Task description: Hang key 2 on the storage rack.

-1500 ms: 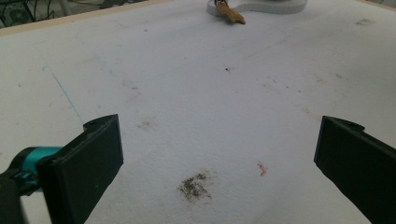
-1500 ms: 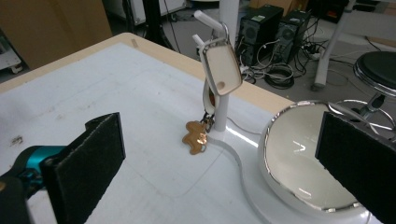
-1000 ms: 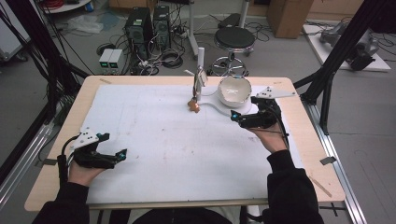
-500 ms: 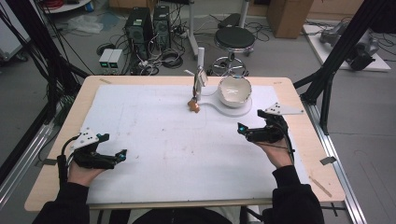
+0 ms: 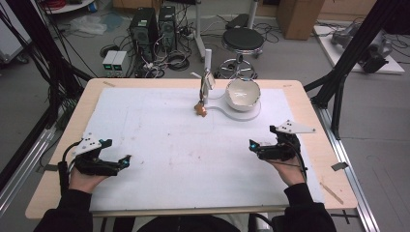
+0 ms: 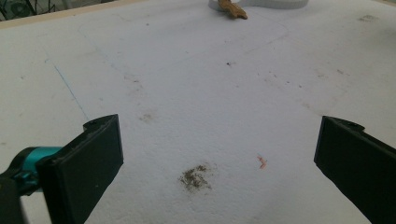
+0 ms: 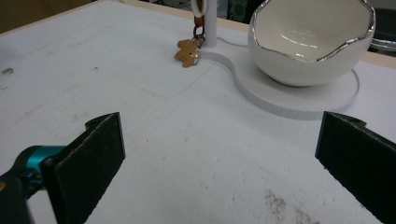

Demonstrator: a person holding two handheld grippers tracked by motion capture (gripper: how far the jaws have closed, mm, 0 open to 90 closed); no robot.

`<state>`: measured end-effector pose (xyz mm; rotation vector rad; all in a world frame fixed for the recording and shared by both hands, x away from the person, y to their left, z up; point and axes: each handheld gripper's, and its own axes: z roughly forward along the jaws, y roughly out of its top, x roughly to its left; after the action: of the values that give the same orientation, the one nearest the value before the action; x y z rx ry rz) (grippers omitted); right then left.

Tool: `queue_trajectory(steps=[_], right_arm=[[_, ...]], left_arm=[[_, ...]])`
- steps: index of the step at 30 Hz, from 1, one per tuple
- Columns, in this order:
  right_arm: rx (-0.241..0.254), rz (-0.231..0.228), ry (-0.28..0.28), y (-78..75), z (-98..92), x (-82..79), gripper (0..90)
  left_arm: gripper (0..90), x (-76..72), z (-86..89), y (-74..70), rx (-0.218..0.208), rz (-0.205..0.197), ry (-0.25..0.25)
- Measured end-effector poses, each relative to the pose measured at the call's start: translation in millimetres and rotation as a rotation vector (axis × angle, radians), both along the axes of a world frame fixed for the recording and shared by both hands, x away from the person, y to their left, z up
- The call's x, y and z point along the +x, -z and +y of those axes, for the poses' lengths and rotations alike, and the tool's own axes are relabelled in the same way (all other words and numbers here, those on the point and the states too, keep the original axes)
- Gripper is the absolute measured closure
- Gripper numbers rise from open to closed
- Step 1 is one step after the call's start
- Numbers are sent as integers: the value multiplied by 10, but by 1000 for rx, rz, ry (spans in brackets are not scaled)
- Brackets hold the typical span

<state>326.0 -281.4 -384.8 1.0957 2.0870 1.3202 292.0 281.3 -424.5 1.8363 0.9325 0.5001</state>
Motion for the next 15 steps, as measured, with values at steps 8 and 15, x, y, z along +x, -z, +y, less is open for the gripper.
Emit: queue_trajectory(steps=[8,15], right_arm=[[-8,11,15,162,-92,-121,6],[4,21,9,237,-143,-196,6]], left_arm=[[17,-14,8,1,0,2,-3],[17,-26,6,6,3,6,-7]])
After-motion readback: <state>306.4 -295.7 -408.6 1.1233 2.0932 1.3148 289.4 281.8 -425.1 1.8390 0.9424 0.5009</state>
